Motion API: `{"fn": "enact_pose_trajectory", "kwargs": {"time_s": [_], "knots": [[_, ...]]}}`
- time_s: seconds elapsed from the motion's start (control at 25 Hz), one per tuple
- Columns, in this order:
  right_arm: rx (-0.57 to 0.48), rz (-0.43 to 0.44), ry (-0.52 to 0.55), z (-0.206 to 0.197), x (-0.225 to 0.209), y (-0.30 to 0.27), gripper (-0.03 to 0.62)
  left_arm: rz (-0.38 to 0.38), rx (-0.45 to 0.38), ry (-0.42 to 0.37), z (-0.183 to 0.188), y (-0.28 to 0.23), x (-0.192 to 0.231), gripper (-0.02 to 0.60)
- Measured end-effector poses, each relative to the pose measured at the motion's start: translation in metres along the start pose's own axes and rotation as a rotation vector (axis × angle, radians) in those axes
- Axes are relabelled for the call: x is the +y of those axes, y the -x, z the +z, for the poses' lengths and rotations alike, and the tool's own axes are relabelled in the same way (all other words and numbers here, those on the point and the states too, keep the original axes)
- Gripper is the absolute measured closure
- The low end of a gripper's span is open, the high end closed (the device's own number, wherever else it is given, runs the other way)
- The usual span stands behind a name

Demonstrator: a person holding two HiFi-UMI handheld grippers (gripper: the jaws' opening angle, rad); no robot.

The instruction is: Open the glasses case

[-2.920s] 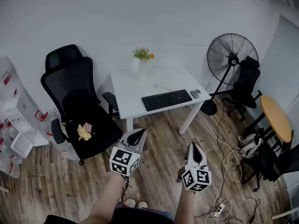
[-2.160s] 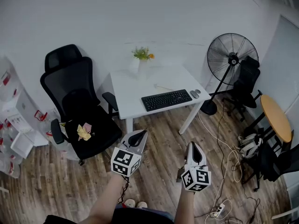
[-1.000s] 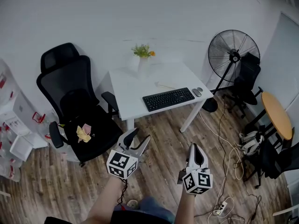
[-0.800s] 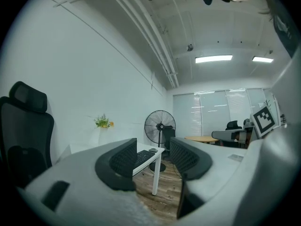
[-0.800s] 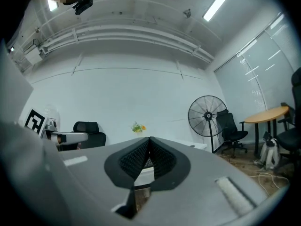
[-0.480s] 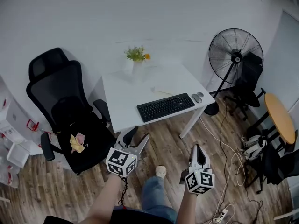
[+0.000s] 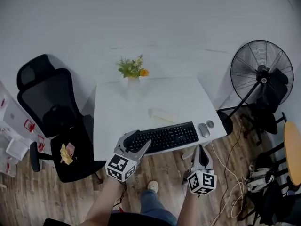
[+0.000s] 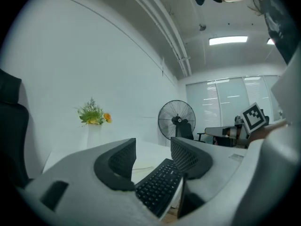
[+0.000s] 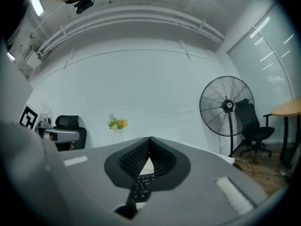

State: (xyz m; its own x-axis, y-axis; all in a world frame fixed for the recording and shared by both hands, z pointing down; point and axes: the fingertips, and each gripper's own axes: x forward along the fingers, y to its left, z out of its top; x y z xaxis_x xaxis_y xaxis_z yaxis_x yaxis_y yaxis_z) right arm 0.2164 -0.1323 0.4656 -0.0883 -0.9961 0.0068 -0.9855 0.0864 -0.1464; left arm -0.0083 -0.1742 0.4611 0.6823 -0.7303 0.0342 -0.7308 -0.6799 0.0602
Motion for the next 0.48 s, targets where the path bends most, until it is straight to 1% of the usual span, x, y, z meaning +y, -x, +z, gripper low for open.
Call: {"fn": "enact_pose_trajectory", "kwargs": {"time_s": [0.12,0.24,0.48], "knots": [[0.026,0.050,-0.011,0.003,-0.025,-0.059,0.580,0.051,0.009,0.035,0.002,-0.048,0.022,0.360],[0.054,0.093,-0.011,0.001,-0.041,-0.102,0.580,0.090,0.025,0.027,0.001,-0.085,0.040,0.360],[0.090,0.138,-0.011,-0.005,-0.059,-0.154,0.580,0.122,0.029,0.072,-0.002,-0.121,0.054,0.360]]}}
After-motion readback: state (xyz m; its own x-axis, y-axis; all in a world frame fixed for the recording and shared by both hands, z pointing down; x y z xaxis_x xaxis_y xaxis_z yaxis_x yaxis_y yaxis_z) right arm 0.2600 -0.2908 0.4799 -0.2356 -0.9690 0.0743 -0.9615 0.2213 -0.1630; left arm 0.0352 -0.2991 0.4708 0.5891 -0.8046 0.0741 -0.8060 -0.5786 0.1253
